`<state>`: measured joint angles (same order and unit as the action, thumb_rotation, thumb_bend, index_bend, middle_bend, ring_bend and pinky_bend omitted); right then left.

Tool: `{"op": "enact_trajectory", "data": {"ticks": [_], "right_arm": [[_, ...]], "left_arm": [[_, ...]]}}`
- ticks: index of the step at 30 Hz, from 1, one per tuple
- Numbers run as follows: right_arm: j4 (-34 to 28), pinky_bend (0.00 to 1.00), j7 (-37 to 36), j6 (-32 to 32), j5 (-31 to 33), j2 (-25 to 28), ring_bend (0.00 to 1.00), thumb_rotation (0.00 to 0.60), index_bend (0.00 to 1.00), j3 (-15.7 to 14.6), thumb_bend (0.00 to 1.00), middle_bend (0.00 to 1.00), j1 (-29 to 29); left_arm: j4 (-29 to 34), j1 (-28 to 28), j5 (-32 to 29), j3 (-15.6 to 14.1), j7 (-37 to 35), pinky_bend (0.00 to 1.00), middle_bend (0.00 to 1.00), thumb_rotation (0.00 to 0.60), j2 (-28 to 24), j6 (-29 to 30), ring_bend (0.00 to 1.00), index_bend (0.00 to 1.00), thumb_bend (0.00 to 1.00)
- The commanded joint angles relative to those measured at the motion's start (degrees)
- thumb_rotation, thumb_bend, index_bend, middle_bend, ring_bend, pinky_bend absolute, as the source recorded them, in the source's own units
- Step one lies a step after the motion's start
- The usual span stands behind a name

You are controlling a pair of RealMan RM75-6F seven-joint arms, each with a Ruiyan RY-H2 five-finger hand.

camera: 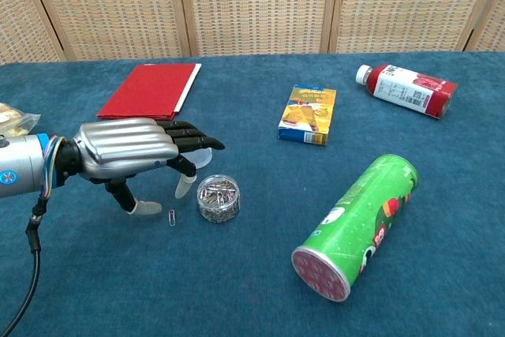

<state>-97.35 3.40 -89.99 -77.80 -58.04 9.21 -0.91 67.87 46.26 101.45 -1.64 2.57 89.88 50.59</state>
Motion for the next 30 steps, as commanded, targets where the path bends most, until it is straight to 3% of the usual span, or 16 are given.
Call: {"op": "enact_trajectory", "data": {"ticks": [1, 30], "right_arm": [[0.06, 0.00, -0.29, -0.09, -0.06, 0.09, 0.00, 0.600, 0.00, 0.01, 0.00, 0.00, 0.10], [0.09, 0.00, -1.91, -0.42, -0.55, 0.67, 0.00, 0.600, 0.00, 0.08, 0.00, 0.00, 0.55]], "left_arm": [[-0.40, 0.26, -0.45, -0.47, 0.56, 0.00, 0.00, 0.600, 0.71, -0.18, 0.00, 0.49, 0.32], [-2.41, 1.00, -3.74, -2.62, 2.69, 0.00, 0.00, 0.600, 3.63, -0.85, 0.00, 0.49, 0.36]]}}
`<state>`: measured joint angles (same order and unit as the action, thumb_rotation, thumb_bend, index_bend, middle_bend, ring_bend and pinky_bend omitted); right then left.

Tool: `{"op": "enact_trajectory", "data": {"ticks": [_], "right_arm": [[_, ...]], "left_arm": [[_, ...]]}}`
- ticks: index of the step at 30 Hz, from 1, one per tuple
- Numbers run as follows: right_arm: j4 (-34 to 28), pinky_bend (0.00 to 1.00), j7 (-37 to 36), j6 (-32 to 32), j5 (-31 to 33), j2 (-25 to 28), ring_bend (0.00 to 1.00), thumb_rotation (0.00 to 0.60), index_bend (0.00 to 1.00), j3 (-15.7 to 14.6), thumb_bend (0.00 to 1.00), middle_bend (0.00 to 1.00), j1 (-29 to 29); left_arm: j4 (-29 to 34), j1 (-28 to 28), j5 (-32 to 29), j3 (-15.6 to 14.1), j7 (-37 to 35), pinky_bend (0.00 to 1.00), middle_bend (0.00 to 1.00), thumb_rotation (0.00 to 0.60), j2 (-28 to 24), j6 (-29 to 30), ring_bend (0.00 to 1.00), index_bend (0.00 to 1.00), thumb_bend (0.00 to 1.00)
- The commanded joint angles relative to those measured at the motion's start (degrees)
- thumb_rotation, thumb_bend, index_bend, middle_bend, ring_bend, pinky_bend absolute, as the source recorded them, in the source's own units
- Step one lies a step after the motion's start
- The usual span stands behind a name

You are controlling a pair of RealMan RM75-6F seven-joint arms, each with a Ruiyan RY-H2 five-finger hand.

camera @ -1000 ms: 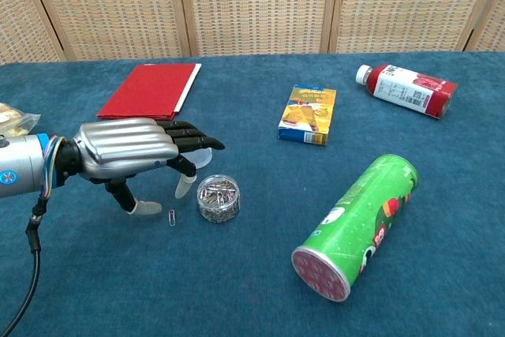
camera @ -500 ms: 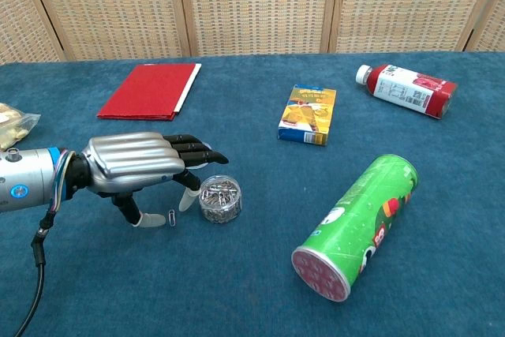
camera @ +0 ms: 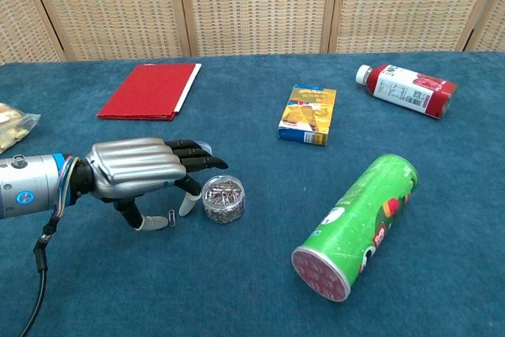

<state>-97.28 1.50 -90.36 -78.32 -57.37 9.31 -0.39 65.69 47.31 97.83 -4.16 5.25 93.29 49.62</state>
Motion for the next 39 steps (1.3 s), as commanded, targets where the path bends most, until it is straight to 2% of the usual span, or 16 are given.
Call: {"op": "enact_trajectory", "data": {"ticks": [1, 12, 20, 34, 39], "right_arm": [[0.04, 0.00, -0.01, -0.06, -0.06, 0.00, 0.00, 0.600, 0.00, -0.01, 0.00, 0.00, 0.04], [0.08, 0.00, 0.07, 0.14, -0.25, -0.10, 0.00, 0.600, 0.00, -0.06, 0.00, 0.00, -0.07], [-0.07, 0.00, 0.18, 0.22, -0.37, -0.06, 0.00, 0.600, 0.00, -0.12, 0.00, 0.00, -0.09], [-0.09, 0.00, -0.40, 0.09, -0.84, 0.12, 0.00, 0.600, 0.00, -0.29, 0.00, 0.00, 0.06], [-0.22, 0.00, -0.73, -0.04, -0.94, 0.34, 0.00, 0.600, 0.00, -0.26, 0.00, 0.00, 0.15]], "left_arm": [[-0.38, -0.08, -0.18, -0.15, -0.02, 0.00, 0.00, 0.600, 0.35, 0.22, 0.00, 0.49, 0.36], [-2.31, -0.79, -0.82, -1.10, -1.40, 0.00, 0.00, 0.600, 1.27, 1.32, 0.00, 0.55, 0.37], [-1.99, -1.06, -1.00, -1.44, -1.46, 0.00, 0.00, 0.600, 1.09, 2.02, 0.00, 0.68, 0.38], [-1.14, -1.25, -1.65, -1.43, -0.87, 0.00, 0.00, 0.600, 0.37, 2.53, 0.00, 0.70, 0.39], [1.12, -1.68, -1.04, -1.34, -1.30, 0.00, 0.00, 0.600, -2.69, 5.11, 0.00, 0.71, 0.39]]}}
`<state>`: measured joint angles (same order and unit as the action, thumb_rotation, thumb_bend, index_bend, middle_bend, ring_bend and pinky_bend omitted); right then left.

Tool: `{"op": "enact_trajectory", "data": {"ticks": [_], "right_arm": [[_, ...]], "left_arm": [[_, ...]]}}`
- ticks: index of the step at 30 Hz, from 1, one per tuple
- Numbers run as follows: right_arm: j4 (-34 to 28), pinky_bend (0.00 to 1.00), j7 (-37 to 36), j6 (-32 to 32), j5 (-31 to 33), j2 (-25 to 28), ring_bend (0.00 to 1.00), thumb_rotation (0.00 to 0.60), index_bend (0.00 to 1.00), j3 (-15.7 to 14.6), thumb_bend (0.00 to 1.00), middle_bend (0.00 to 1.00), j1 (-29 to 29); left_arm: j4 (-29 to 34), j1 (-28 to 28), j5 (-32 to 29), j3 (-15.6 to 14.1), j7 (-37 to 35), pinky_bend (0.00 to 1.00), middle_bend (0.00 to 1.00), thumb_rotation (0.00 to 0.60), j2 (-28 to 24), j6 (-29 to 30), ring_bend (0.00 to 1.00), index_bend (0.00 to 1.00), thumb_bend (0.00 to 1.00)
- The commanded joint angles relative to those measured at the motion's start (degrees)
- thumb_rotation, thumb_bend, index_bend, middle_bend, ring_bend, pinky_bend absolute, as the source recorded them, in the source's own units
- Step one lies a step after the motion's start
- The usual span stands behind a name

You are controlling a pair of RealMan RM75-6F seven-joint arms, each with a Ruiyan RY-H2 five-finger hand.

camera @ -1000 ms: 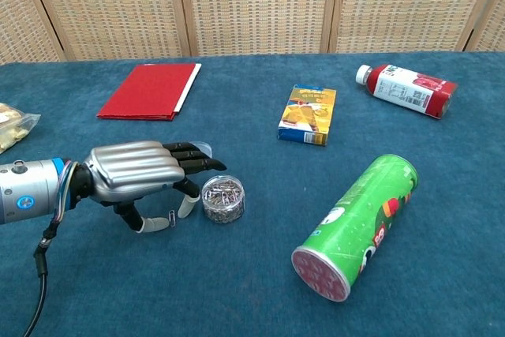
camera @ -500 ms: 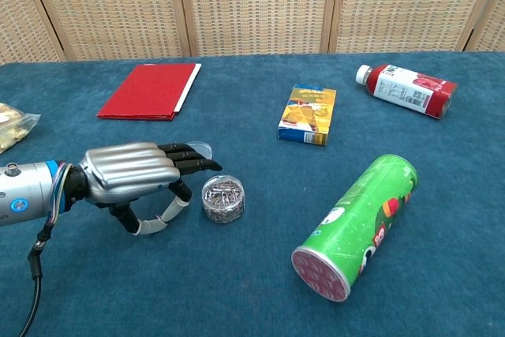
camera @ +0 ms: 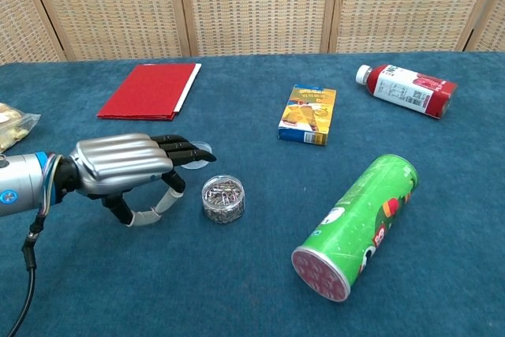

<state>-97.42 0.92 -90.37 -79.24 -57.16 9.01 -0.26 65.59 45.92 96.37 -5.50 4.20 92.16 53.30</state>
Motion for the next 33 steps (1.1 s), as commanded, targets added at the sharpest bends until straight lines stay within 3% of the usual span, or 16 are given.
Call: {"op": "enact_trajectory", "data": {"ticks": [1, 7, 15, 21, 33], "right_arm": [[-0.11, 0.00, -0.21, -0.01, -0.07, 0.14, 0.00, 0.600, 0.00, 0.00, 0.00, 0.00, 0.03], [-0.09, 0.00, -1.22, 0.02, -0.36, 0.40, 0.00, 0.600, 0.00, -0.07, 0.00, 0.00, 0.11], [0.01, 0.00, -1.72, 0.02, -0.74, 0.55, 0.00, 0.600, 0.00, -0.10, 0.00, 0.00, 0.05], [0.27, 0.00, -2.32, 0.07, -0.46, 0.73, 0.00, 0.600, 0.00, -0.01, 0.00, 0.00, 0.14], [0.37, 0.00, -2.73, -0.12, -0.44, 0.82, 0.00, 0.600, 0.00, -0.03, 0.00, 0.00, 0.34]], "left_arm": [[1.86, -0.47, 0.53, 0.05, -0.47, 0.00, 0.00, 0.600, -2.38, 2.13, 0.00, 0.71, 0.39], [6.29, 0.07, -1.28, 3.66, -2.19, 0.00, 0.00, 0.600, -6.50, 4.75, 0.00, 0.71, 0.40], [8.96, 3.42, -5.46, 7.71, 1.81, 0.00, 0.00, 0.600, -3.76, -0.41, 0.00, 0.71, 0.41], [9.39, 4.58, -7.66, 8.19, 6.46, 0.00, 0.00, 0.600, -0.19, -3.35, 0.00, 0.71, 0.41], [8.67, 5.20, -8.98, 8.65, 7.77, 0.00, 0.00, 0.600, 1.30, -4.15, 0.00, 0.71, 0.41]]}}
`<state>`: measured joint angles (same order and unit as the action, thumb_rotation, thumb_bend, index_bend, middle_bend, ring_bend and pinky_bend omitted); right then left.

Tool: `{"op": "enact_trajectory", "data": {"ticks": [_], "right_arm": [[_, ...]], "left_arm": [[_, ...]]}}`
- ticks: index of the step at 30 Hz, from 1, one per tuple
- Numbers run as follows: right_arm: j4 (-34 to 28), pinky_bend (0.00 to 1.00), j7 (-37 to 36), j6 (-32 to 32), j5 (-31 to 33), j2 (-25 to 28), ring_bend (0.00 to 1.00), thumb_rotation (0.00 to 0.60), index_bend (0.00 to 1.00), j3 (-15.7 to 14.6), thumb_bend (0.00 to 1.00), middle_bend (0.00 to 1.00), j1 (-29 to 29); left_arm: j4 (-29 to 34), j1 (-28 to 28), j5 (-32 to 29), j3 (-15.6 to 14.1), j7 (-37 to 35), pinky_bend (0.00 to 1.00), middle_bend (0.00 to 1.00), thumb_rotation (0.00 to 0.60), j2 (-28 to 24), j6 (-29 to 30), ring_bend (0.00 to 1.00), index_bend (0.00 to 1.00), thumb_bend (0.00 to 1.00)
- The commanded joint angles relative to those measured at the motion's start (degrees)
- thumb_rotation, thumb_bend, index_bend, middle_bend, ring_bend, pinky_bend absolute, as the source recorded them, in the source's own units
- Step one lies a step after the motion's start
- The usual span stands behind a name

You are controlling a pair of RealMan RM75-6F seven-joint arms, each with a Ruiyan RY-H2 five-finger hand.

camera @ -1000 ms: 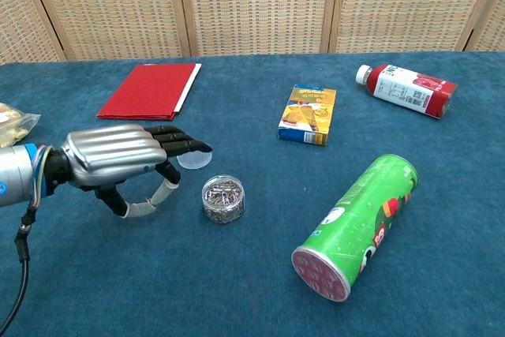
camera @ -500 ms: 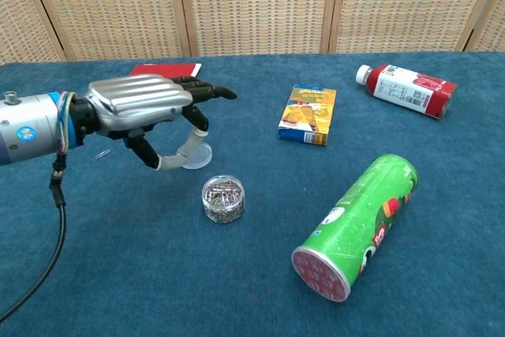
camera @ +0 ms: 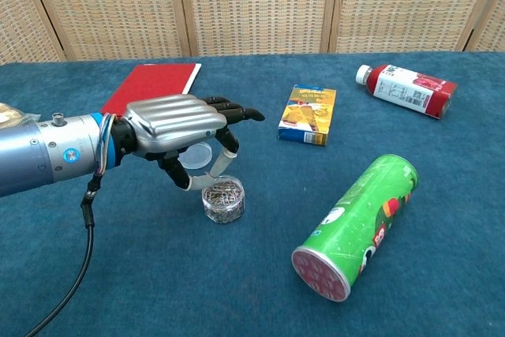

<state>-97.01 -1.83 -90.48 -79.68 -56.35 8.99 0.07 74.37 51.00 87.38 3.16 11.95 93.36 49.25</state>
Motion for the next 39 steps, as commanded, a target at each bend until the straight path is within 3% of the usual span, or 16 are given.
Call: {"op": "enact_trajectory", "data": {"ticks": [1, 4, 6, 9, 13, 22, 26, 29, 33, 39], "right_arm": [[-0.04, 0.00, 0.01, 0.01, 0.00, 0.02, 0.00, 0.600, 0.00, -0.02, 0.00, 0.00, 0.01], [0.02, 0.00, 0.09, 0.12, 0.06, -0.02, 0.00, 0.600, 0.00, -0.03, 0.00, 0.00, -0.03], [0.02, 0.00, 0.15, 0.10, 0.07, -0.06, 0.00, 0.600, 0.00, -0.01, 0.00, 0.00, -0.04], [-0.03, 0.00, 0.20, 0.06, 0.01, -0.05, 0.00, 0.600, 0.00, -0.02, 0.00, 0.00, -0.03], [0.03, 0.00, 0.23, 0.10, 0.08, -0.08, 0.00, 0.600, 0.00, -0.01, 0.00, 0.00, -0.03], [0.01, 0.00, 0.39, 0.05, -0.10, -0.12, 0.00, 0.600, 0.00, -0.06, 0.00, 0.00, -0.05], [-0.03, 0.00, 0.36, -0.04, -0.33, -0.10, 0.00, 0.600, 0.00, -0.15, 0.00, 0.00, -0.02], [-0.22, 0.00, 0.20, -0.32, -0.77, -0.01, 0.00, 0.600, 0.00, -0.30, 0.00, 0.00, 0.12], [-0.41, 0.00, 0.25, -0.38, -1.35, 0.02, 0.00, 0.600, 0.00, -0.54, 0.00, 0.00, 0.13], [-0.45, 0.00, 1.34, 0.44, -1.60, -0.40, 0.00, 0.600, 0.00, -0.87, 0.00, 0.00, -0.34]], "left_arm": [[-0.17, 0.18, -0.01, -0.04, -0.02, 0.00, 0.00, 0.600, 0.18, -0.16, 0.00, 0.71, 0.41], [-0.64, 0.36, 0.22, -0.29, 0.27, 0.00, 0.00, 0.600, 0.79, -0.12, 0.00, 0.68, 0.41], [-0.87, 0.32, 0.17, -0.31, 0.40, 0.00, 0.00, 0.600, 1.01, 0.03, 0.00, 0.56, 0.35], [-0.90, 0.27, -0.10, -0.27, 0.18, 0.00, 0.00, 0.600, 1.09, 0.05, 0.00, 0.27, 0.19], [-0.50, 0.18, -0.23, -0.07, -0.68, 0.00, 0.00, 0.600, 0.44, 0.53, 0.00, 0.08, 0.15], [2.01, -0.75, 0.23, 0.50, -2.15, 0.00, 0.00, 0.600, -2.90, 3.47, 0.00, 0.05, 0.12], [5.24, -2.89, -0.76, 1.26, -2.41, 0.00, 0.00, 0.600, -7.11, 6.78, 0.00, 0.00, 0.06], [10.13, -9.51, -6.70, 1.46, 0.84, 0.00, 0.00, 0.600, -13.48, 12.65, 0.00, 0.00, 0.00], [16.63, -17.65, -13.32, 0.60, 4.51, 0.00, 0.00, 0.600, -19.21, 20.26, 0.00, 0.00, 0.00], [21.05, -29.18, -18.21, -0.68, 5.04, 0.00, 0.00, 0.600, -22.01, 33.61, 0.00, 0.00, 0.00]]}}
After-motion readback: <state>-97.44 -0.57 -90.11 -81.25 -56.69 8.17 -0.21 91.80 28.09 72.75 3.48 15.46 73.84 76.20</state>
